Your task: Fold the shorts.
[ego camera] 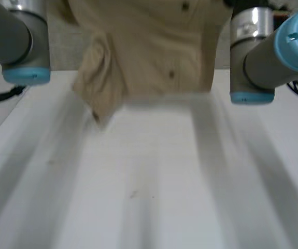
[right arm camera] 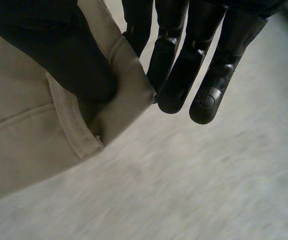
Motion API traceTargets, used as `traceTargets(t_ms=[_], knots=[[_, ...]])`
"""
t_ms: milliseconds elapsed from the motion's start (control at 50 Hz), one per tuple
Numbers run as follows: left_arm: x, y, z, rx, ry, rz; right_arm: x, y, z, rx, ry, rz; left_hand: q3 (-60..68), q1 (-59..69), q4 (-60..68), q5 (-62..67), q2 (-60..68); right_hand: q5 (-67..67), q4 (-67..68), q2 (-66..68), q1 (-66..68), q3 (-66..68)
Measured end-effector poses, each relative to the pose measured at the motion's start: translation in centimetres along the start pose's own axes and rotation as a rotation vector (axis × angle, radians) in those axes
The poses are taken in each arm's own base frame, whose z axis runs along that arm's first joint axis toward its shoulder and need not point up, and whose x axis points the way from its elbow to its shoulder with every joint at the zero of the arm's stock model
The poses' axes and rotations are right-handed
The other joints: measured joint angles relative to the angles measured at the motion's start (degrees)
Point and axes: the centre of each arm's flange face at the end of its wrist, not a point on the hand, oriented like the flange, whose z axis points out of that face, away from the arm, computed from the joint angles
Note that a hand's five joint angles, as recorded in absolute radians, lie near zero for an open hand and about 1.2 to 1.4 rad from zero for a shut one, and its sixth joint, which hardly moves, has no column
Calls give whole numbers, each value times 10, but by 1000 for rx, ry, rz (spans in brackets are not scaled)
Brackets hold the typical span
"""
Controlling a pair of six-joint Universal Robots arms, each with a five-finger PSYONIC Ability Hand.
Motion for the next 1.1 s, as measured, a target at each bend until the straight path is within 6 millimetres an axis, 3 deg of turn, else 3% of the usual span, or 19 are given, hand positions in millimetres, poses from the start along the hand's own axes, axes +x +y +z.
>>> traceTargets(t_ms=[40, 80, 120, 180, 300, 320, 340, 420, 440, 460, 500, 540, 580, 600, 820, 1100], knots=[[1, -21, 7, 100, -12, -24, 10, -14, 9, 72, 55, 40, 0, 0, 0, 0, 0, 0, 0, 0, 0, 0], [2, -24, 7, 117, -11, -33, 11, -16, 8, 75, 52, 59, 0, 0, 0, 0, 0, 0, 0, 0, 0, 0], [3, -20, 3, 104, -4, -37, 8, -13, 4, 48, 24, 72, 0, 0, 0, 0, 0, 0, 0, 0, 0, 0], [6, 3, -13, 16, 25, -35, -3, 1, -12, -48, -72, 78, 0, 0, 0, 0, 0, 0, 0, 0, 0, 0], [14, 72, -81, -281, 129, -14, -33, 42, -72, -321, -366, 61, 4, 0, 1, 0, 1, 0, 0, 6, 0, 0], [14, 76, -87, -302, 136, -13, -35, 45, -77, -338, -386, 61, 4, 0, 1, 0, 1, 0, 0, 6, 0, 0], [15, 93, -111, -387, 164, -8, -44, 57, -100, -412, -475, 61, 4, 0, 2, 0, 1, 0, 0, 6, 0, 0], [18, 131, -171, -589, 222, 5, -61, 80, -152, -563, -655, 67, 4, 0, 2, 0, 1, 0, 0, 6, 0, 0], [18, 134, -176, -608, 227, 7, -63, 84, -160, -584, -678, 69, 4, 0, 2, 0, 1, 0, 0, 6, 0, 0], [19, 145, -198, -678, 246, 13, -64, 85, -164, -594, -688, 69, 4, 0, 2, 0, 1, 0, 0, 6, 0, 0], [20, 154, -219, -748, 265, 22, -69, 98, -196, -688, -766, 74, -24, -15, -22, -12, -28, 0, 0, 6, 0, 0], [20, 159, -235, -810, 283, 36, -69, 103, -208, -726, -787, 75, -124, -117, -130, -101, -137, 0, 0, 6, 0, 0], [19, 160, -244, -852, 296, 50, -67, 106, -215, -749, -795, 76, -124, -117, -130, -101, -137, 0, 0, 6, 0, 0], [17, 159, -254, -918, 321, 80, -64, 108, -221, -773, -797, 77, -241, -221, -251, -214, -250, 0, 0, 6, 0, 0], [2, 128, -270, -1124, 396, 180, -35, 92, -221, -819, -713, 160, -262, -240, -270, -236, -276, 0, 0, 6, 0, 0], [-12, 134, -276, -1118, 349, 183, -22, 96, -228, -885, -668, 217, -242, -208, -247, -213, -247, 0, 0, 6, 0, 0]])
